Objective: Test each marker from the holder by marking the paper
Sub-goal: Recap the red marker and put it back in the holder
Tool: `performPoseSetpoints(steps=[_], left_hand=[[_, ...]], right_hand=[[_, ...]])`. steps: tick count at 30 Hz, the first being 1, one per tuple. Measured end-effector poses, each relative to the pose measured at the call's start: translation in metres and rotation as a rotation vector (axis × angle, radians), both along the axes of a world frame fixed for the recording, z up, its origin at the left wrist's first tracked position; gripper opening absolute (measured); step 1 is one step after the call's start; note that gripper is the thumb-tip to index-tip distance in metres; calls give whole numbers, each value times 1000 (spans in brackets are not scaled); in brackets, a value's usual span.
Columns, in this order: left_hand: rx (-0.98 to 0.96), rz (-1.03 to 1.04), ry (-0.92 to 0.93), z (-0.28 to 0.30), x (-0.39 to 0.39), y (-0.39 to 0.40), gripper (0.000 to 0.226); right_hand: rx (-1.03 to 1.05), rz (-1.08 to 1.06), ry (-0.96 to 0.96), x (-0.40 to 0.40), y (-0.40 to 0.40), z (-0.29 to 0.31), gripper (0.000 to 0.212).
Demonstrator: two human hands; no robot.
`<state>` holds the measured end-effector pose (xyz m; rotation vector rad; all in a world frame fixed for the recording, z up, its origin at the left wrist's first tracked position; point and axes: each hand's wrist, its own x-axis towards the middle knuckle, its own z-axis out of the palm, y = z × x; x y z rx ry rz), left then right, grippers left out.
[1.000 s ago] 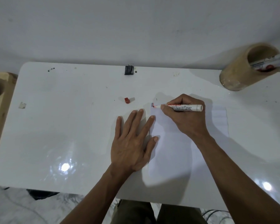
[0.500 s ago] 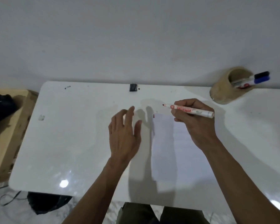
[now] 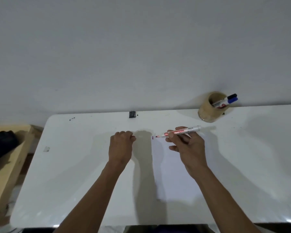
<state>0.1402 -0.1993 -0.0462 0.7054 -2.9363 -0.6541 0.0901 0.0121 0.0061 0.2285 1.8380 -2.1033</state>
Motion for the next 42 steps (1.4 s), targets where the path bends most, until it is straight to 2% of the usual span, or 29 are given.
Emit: performPoseSetpoints(steps=[3,7,12,24,35,39,42], left_hand=[[378,102,187,28,13,8,9],[765,213,386,63,38,23,6],[953,247,515,83,61,33,10],[957,205,517,88,80,35,10],[1048,176,495,90,74,37,15],[1035,129,468,88,69,37,13],[1038,94,437,88,63,33,14]], right_hand=[[-13,-37,41,9,-9,17,9],[-22,-46,128,27,-23,40,15],[-35,-70,166,49,-34,53,17],[0,-42,204,73,-40,57,13],[-11,-21,203,78,-40,54,12],[-25,-7,155,71,-30,54,16],[-128,-85,67,59,-12,59,15]])
